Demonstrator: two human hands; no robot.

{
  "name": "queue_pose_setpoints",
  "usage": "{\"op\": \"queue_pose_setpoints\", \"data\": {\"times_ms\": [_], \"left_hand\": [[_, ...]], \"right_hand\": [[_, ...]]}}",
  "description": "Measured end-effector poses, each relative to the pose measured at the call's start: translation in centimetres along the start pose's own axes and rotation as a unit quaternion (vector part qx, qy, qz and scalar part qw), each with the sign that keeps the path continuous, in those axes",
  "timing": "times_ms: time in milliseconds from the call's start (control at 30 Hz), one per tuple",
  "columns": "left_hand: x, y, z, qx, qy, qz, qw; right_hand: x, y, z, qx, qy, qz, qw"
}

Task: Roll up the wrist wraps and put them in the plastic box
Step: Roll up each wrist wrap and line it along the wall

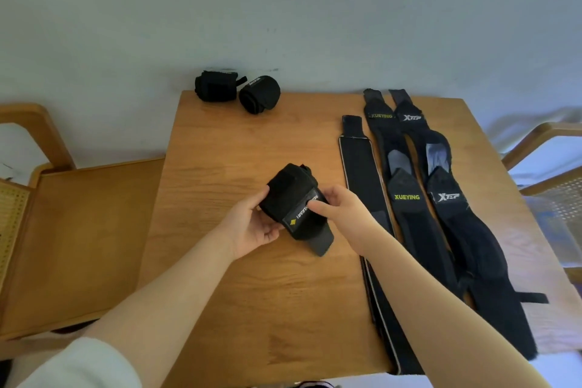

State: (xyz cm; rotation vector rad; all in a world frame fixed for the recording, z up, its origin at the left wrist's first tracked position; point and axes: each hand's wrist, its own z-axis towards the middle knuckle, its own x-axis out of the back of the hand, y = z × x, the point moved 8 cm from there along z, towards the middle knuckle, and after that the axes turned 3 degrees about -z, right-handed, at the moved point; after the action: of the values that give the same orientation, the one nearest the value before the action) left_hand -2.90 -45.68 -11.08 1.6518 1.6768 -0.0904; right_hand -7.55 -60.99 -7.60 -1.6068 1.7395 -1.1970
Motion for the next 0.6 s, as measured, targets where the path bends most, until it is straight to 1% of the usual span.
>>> {"op": "queue_pose_setpoints", "data": {"times_ms": [100,233,333,400,467,533,600], "left_hand": [[-2.3,-0.4,-0.6,0.000,-0.043,-0.047,0.998],[-4.2,-0.6,-1.3,0.015,-0.101,-0.050,0.994],[-4.4,-1.0,-1.7,0.032,-0.115,-0.050,0.992],[-3.9,-1.8,-2.0,0.050,-0.110,-0.046,0.992],[-3.1,-2.8,-2.2,0.070,-0.106,0.004,0.992],[-1.7,-3.3,-2.1,0.070,-0.072,0.097,0.990],[-0.4,-2.4,-2.1,0.017,-0.016,0.188,0.982]], "right_hand": [[1.1,-1.8,-1.1,0.038,-0.039,0.001,0.999],[1.8,-2.6,-2.2,0.050,-0.066,0.028,0.996],[0.9,-2.4,-3.0,0.055,-0.090,-0.025,0.994],[0.1,-1.9,-3.3,0.046,-0.094,-0.034,0.994],[-0.1,-1.1,-3.3,0.028,-0.083,-0.036,0.995],[-0.1,0.1,-3.1,0.003,-0.081,-0.040,0.996],[-0.1,1.3,-3.0,-0.016,-0.088,-0.061,0.994]]}}
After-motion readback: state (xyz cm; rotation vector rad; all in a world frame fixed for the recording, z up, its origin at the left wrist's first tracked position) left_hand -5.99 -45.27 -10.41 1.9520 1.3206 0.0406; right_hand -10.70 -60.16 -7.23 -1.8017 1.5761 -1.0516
